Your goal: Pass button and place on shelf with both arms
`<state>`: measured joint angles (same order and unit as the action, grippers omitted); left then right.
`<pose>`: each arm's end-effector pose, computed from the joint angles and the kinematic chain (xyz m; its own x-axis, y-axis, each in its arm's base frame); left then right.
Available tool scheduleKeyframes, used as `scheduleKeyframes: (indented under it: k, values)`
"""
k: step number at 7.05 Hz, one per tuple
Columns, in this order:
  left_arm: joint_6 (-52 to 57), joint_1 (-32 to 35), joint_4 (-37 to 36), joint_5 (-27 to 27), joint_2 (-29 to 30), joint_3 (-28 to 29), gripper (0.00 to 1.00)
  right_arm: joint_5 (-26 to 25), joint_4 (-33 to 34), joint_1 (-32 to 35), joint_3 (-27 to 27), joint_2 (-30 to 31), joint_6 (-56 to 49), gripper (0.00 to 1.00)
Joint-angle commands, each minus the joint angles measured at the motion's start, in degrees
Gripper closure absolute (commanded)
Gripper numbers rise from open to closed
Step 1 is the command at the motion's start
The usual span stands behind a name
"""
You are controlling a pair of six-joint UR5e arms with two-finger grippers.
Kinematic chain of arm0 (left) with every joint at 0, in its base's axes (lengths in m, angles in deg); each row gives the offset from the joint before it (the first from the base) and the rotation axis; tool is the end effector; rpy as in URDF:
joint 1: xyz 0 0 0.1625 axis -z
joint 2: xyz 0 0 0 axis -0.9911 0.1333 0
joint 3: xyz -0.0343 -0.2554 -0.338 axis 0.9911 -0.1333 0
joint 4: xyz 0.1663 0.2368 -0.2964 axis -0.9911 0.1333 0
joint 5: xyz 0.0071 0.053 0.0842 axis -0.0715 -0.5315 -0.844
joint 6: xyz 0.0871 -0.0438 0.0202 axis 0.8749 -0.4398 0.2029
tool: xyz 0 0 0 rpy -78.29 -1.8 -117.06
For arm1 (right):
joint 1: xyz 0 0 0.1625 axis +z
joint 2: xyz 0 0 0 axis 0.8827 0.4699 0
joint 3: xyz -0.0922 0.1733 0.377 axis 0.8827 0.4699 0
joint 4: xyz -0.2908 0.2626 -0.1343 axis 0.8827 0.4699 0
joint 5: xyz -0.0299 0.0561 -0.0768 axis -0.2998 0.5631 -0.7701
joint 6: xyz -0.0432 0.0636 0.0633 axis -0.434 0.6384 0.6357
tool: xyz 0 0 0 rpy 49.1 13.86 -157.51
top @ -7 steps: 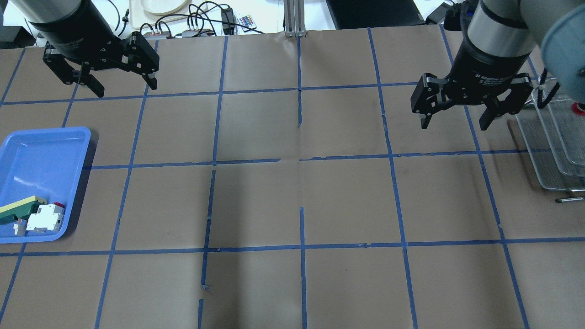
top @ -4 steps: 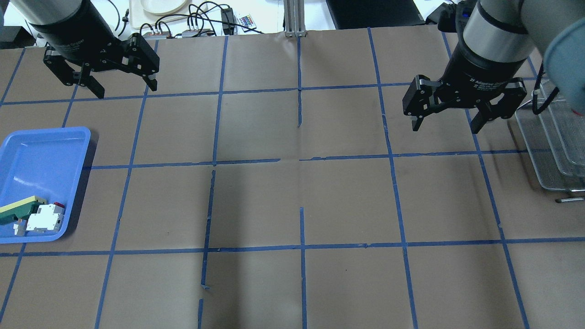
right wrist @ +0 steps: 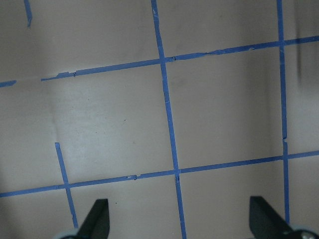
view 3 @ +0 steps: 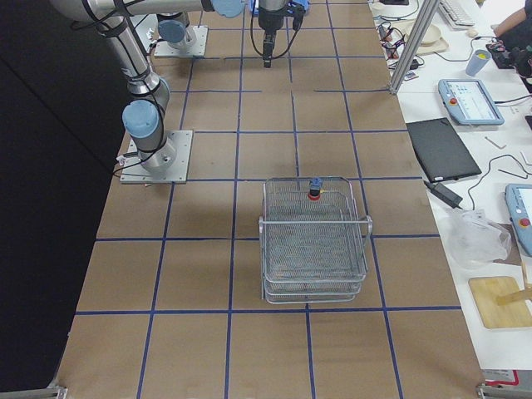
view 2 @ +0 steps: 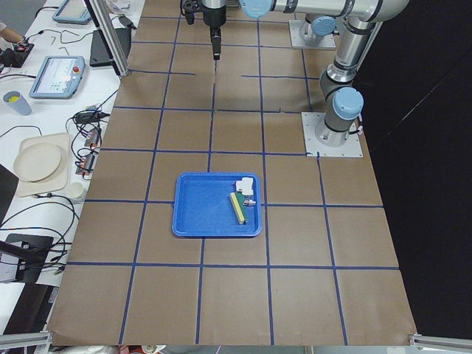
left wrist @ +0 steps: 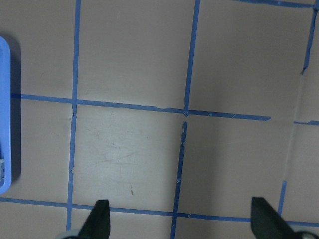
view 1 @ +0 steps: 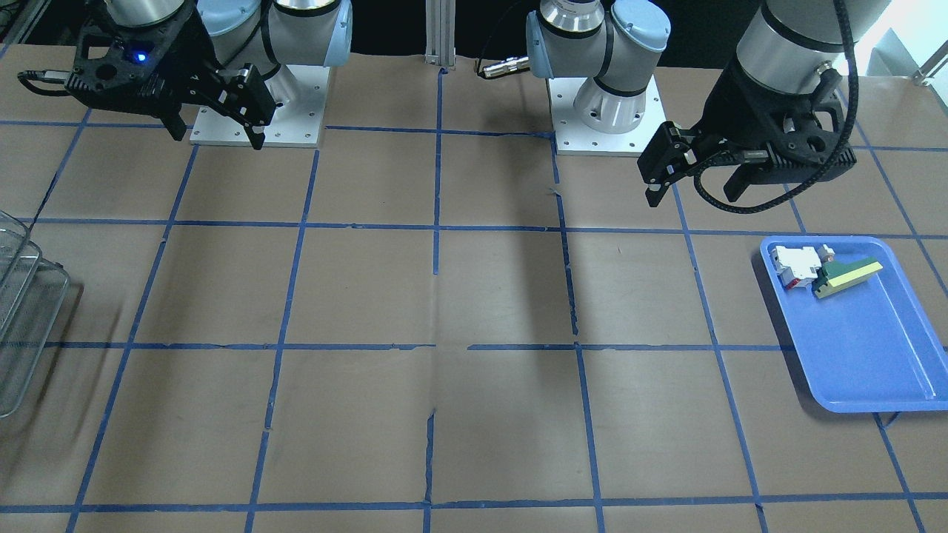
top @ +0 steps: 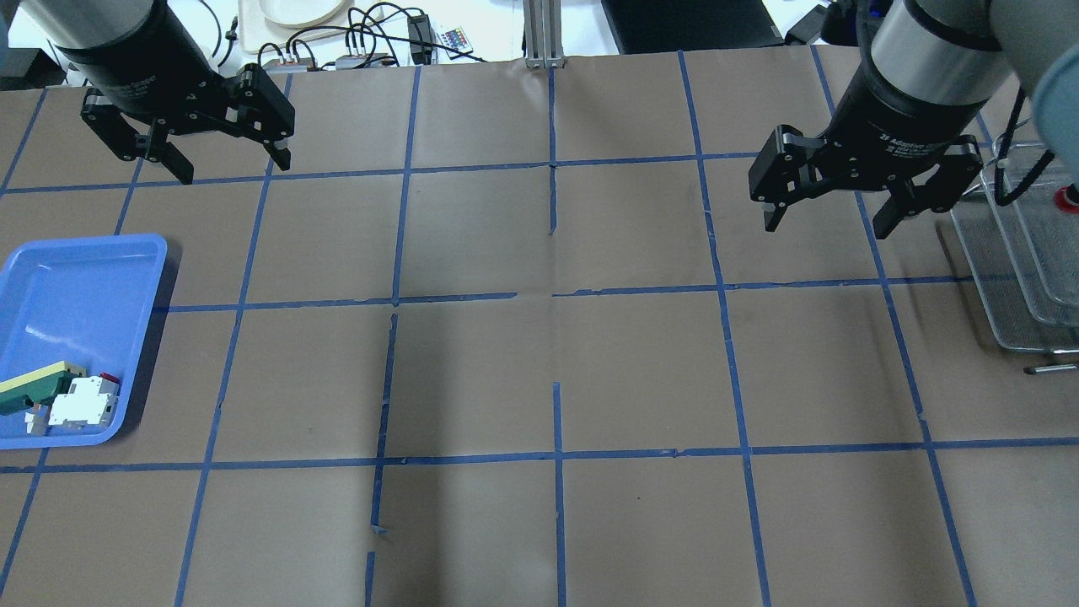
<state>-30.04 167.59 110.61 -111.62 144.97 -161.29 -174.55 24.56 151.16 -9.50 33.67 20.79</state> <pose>-0.0917 -0.5182 0.5207 -0.9942 -0.1072 0.0109 -0.1073 0.9942 -0.0119 0.1282 -0.4442 0.5110 -0.9915 0.1301 -0.0085 0.1298 0.9911 0.0296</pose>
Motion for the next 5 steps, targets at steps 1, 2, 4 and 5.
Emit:
scheduleKeyframes:
  k: [1,2,4,5]
  values:
    - [-0.1,0.0,0.0,0.0,0.0,0.1,0.0,-0.2,0.0,0.0,-0.1,0.1,-0.1,0.0]
    - [0.0,0.0,0.0,0.0,0.0,0.1,0.0,-0.2,0.0,0.1,-0.2,0.1,-0.1,0.0]
    - [-0.1,0.0,0.0,0.0,0.0,0.0,0.0,-0.2,-0.2,0.2,-0.4,0.3,0.0,0.0]
    - [0.0,0.0,0.0,0.0,0.0,0.0,0.0,-0.2,-0.2,0.2,-0.4,0.3,0.0,0.0]
